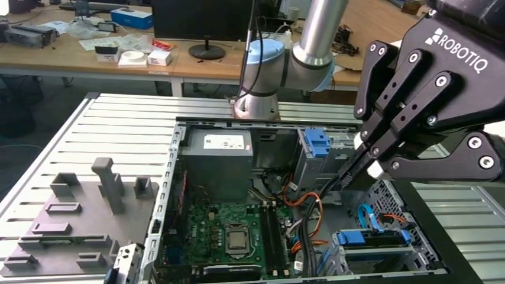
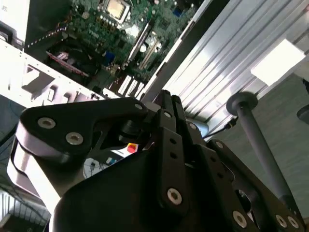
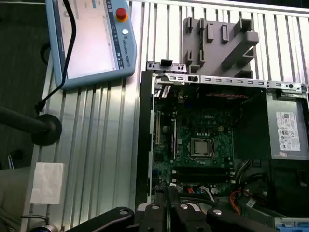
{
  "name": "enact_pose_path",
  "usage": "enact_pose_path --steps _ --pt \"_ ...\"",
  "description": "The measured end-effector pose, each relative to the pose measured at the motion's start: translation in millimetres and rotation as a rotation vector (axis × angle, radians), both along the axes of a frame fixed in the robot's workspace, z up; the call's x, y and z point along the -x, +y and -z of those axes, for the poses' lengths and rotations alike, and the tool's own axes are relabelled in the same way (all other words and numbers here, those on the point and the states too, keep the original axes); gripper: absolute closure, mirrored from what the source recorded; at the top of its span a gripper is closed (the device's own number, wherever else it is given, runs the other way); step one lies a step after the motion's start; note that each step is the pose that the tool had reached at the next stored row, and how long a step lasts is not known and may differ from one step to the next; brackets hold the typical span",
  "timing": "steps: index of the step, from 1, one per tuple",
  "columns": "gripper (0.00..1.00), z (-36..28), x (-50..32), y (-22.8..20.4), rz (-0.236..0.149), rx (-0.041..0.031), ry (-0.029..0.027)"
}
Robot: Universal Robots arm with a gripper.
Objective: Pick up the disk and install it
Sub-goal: 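Insert the second disk wire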
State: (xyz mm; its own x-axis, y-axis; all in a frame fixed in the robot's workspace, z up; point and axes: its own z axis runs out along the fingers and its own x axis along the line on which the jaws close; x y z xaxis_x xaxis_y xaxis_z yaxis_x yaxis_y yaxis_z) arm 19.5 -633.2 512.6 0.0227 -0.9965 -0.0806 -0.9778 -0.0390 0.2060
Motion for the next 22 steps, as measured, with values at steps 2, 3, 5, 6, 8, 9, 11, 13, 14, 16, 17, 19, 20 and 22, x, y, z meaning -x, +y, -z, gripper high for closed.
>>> enact_pose_path --steps 2,3,5,6,8,9,11,13,14,16,17,19,20,22 --pt "0.84 0.5 0.2 0.0 0.000 -0.0015 -0.0028" --pt "0.84 1.0 0.5 0.2 -0.001 -0.0028 -0.0066" --pt "0.84 3.3 0.8 3.8 -0.002 -0.0042 -0.0121" --pt "0.84 4.3 1.0 7.6 -0.002 -0.0038 -0.0143" --pt "0.84 6.3 1.3 14.5 -0.003 -0.0038 -0.0192" --pt "0.84 6.9 1.4 17.9 -0.003 -0.0038 -0.0233" --pt "0.84 7.6 1.4 23.5 -0.003 -0.0037 -0.0347" --pt "0.84 8.0 1.4 28.1 -0.004 -0.0043 -0.0494" --pt "0.84 8.1 1.4 30.1 -0.004 -0.0043 -0.0580" --pt "0.84 8.4 1.4 32.5 -0.005 -0.0054 -0.0771" --pt "0.84 8.5 1.4 33.3 -0.005 -0.0060 -0.0873" --pt "0.84 8.7 1.5 33.5 -0.006 -0.0080 -0.1074" --pt "0.84 8.8 1.5 33.5 -0.006 -0.0100 -0.1198" --pt "0.84 9.0 1.5 33.6 -0.006 -0.0141 -0.1442"
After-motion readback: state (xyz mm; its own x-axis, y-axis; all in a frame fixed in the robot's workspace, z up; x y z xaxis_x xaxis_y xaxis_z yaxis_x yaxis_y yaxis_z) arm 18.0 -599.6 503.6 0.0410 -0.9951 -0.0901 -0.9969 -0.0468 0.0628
